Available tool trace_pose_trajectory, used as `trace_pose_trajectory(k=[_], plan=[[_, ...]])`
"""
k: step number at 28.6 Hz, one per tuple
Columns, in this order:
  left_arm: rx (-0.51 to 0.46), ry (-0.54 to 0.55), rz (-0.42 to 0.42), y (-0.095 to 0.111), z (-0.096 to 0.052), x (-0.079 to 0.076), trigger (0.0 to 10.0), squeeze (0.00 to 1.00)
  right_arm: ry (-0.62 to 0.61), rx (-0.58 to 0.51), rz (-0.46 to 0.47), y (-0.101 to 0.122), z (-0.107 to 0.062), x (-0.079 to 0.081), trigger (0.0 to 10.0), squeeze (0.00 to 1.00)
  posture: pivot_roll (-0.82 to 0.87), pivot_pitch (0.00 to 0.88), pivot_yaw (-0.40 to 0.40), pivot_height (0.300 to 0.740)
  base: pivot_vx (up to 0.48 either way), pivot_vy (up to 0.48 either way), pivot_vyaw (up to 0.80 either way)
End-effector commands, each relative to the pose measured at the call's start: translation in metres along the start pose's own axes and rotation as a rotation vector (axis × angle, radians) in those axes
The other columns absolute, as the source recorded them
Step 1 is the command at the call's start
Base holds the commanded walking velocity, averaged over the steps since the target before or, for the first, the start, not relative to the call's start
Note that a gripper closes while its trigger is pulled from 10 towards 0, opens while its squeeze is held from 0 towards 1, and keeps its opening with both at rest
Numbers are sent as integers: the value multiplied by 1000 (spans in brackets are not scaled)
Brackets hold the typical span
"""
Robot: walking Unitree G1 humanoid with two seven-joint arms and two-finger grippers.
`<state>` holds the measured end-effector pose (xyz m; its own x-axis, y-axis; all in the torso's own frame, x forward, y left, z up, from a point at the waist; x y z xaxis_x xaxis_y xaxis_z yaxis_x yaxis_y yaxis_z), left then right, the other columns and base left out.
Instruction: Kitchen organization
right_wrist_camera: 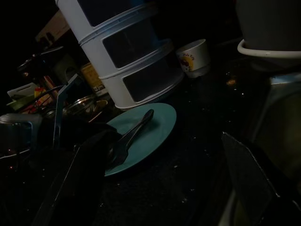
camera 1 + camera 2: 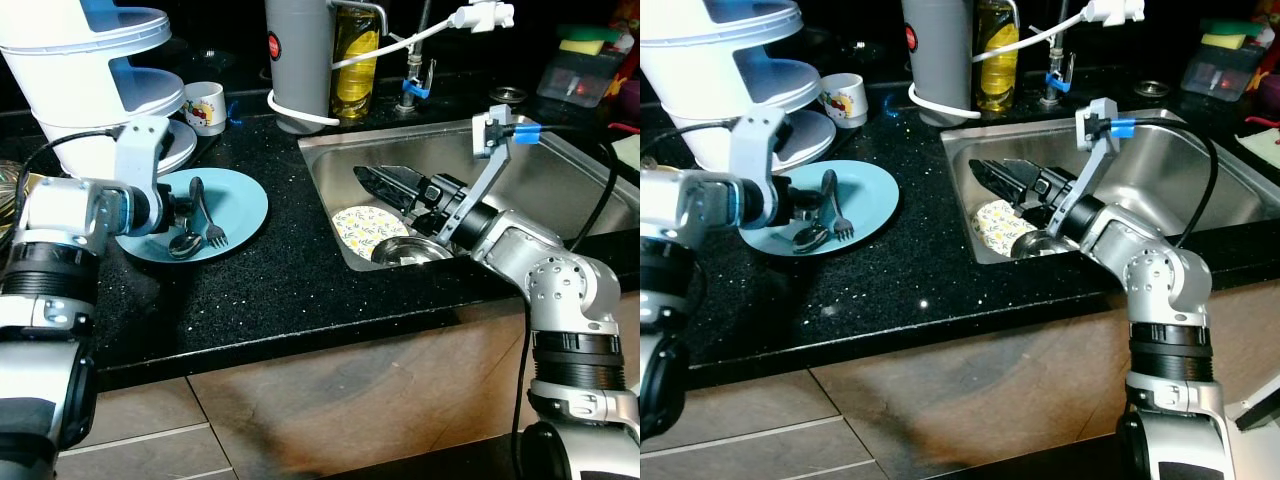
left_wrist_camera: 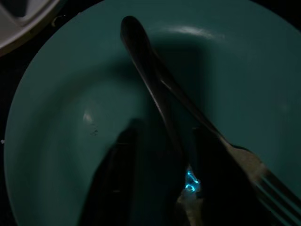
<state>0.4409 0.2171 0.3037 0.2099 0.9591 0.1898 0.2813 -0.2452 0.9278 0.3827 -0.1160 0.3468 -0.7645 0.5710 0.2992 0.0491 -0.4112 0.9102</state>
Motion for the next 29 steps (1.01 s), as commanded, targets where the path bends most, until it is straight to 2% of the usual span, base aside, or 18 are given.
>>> trace_pose_trajectory(k=[1,4,5,6,7,19,22,29], plan=[[15,6,17,-5,1,-1,10000,1000,-4,1,3,2,-3,-1,10000,0,26,186,53,740,0,0,0],[20,12,19,-6,1,-2,10000,1000,-4,5,3,2,-3,-1,10000,0,25,185,50,740,0,0,0],[27,24,21,-7,2,-1,10000,616,-2,6,4,2,-2,-1,10000,0,25,183,49,740,0,0,0],[29,26,19,-7,2,-1,10000,616,-1,6,4,2,-2,-1,10000,0,25,183,49,740,0,0,0],[39,27,22,-9,3,0,10000,0,0,4,4,3,-1,-1,10000,0,25,183,49,740,0,0,0],[106,40,13,-31,7,6,10000,0,1,8,15,1,-1,-1,10000,0,27,187,40,740,0,0,0],[160,82,77,-47,9,14,10000,0,2,4,32,1,0,-1,10000,0,28,189,41,740,0,0,0],[169,136,97,-49,6,30,10000,0,3,-15,56,4,-1,-2,10000,0,29,185,44,740,0,0,0]])
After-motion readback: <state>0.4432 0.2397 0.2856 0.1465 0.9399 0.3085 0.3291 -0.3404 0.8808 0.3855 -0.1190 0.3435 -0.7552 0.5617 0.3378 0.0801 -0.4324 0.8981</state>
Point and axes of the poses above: a point about 5 cm out from each wrist's last joint towards the gripper, its own z axis pointing out of the wrist towards the gripper, its own y axis along the axis of the wrist's last joint, x = y × z, the point moved 6 cm from there along z, pointing out of the wrist towards the gripper, and after that the axes turned 6 degrees about z, right-handed, at the moved point
